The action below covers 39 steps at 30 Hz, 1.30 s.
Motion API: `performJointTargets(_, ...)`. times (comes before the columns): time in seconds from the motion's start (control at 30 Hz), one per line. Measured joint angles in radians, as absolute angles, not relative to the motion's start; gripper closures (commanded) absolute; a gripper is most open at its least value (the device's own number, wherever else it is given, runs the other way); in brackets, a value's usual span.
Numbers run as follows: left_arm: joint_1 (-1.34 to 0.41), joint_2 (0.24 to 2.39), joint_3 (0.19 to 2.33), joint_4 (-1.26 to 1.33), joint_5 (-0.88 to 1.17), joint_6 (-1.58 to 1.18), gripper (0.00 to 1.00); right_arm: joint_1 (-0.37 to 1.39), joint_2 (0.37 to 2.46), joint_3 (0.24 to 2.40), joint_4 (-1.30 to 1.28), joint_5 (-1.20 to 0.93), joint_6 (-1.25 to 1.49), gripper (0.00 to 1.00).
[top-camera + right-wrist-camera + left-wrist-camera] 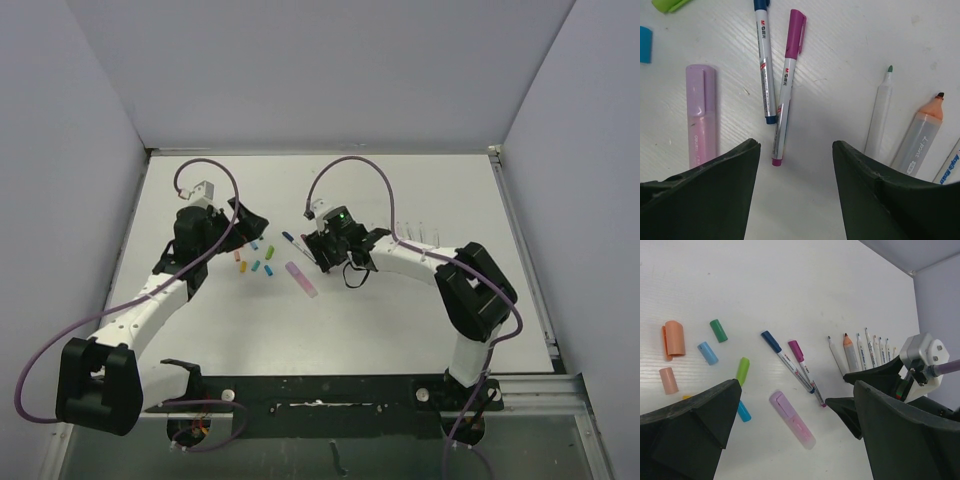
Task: Open the pen caps
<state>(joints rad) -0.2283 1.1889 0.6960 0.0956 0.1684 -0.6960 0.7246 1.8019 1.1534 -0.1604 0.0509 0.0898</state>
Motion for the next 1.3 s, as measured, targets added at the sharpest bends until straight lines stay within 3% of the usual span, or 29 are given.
performJointTargets(0.43,-0.227,1.188,0.665,0.117,0.169,-0.711,0.03,0.735,1.896,1.152,-0.167,0.043,0.109,0.47)
performJointTargets(0.77,-0.226,1.187,0.662,0.118,0.169,-0.719,0.03,0.735,1.911,1.163,-0.158,0.024,0.119,0.73)
performJointTargets(0.97,-0.225,1.173,0.662,0.118,0.169,-0.719,0.05,0.735,1.911,1.163,-0.156,0.023,0.126,0.99)
performJointTargets(1.3,-0.241,1.195,0.662,0.155,0.19,-0.735,0.12,0.732,1.879,1.126,-0.15,0.047,0.142,1.0)
